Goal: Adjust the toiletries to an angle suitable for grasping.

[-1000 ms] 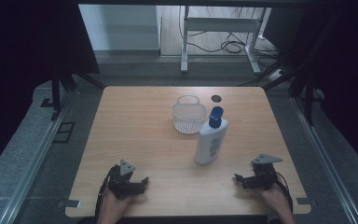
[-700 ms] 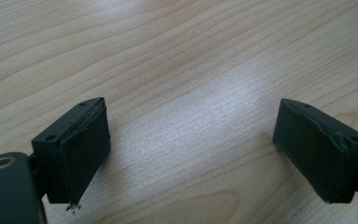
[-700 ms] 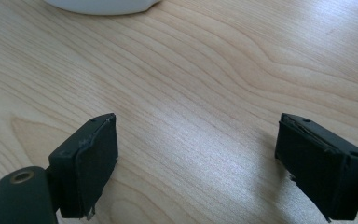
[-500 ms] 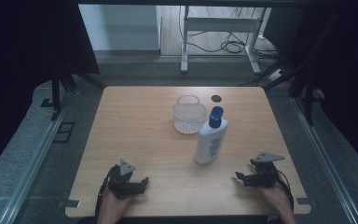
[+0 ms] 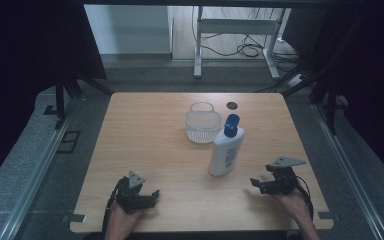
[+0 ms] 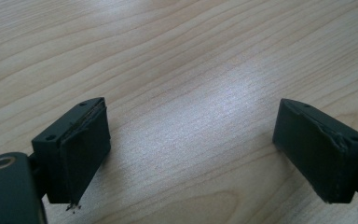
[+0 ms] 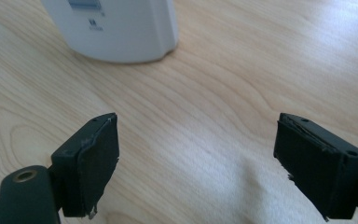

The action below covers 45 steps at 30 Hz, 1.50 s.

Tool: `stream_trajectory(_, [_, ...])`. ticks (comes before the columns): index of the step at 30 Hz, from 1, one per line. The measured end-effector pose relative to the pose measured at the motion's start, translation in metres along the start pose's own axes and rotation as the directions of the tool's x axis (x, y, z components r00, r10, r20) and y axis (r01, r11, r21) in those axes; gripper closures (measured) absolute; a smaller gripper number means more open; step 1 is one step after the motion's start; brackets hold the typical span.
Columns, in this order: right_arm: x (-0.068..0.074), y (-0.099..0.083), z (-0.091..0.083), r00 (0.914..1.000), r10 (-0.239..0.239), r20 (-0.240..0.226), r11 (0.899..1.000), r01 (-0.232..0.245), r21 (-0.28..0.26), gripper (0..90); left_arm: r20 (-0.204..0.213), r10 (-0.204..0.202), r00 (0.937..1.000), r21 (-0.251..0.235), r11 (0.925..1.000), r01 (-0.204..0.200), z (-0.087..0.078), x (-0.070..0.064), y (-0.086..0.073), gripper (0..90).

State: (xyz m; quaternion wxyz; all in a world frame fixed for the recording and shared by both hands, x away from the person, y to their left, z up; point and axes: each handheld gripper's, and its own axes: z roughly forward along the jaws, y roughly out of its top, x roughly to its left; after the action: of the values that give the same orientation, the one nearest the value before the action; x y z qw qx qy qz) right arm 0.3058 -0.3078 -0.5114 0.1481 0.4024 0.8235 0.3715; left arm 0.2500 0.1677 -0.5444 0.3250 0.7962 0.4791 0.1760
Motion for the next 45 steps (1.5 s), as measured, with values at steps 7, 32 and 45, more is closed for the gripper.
stream_trajectory(7, [-0.001, 0.014, 0.001, 0.9997, -0.011, -0.020, 1.000, 0.011, -0.001, 15.7, 0.000, -0.001, 1.0000, 0.000, 1.0000, 0.001, 0.000, 0.000, 0.000, 10.6])
stream_trajectory(32, [-0.005, 0.045, 0.011, 0.9994, -0.028, -0.018, 1.000, 0.028, 0.000, 29.6, 0.000, 0.000, 1.0000, 0.001, 1.0000, 0.000, 0.000, 0.000, 0.000, 10.6])
stream_trajectory(45, [-0.010, 0.056, 0.026, 0.9997, -0.015, -0.022, 1.000, 0.015, 0.000, 43.7, 0.000, 0.000, 1.0000, -0.001, 1.0000, 0.000, 0.000, 0.000, 0.000, 10.6])
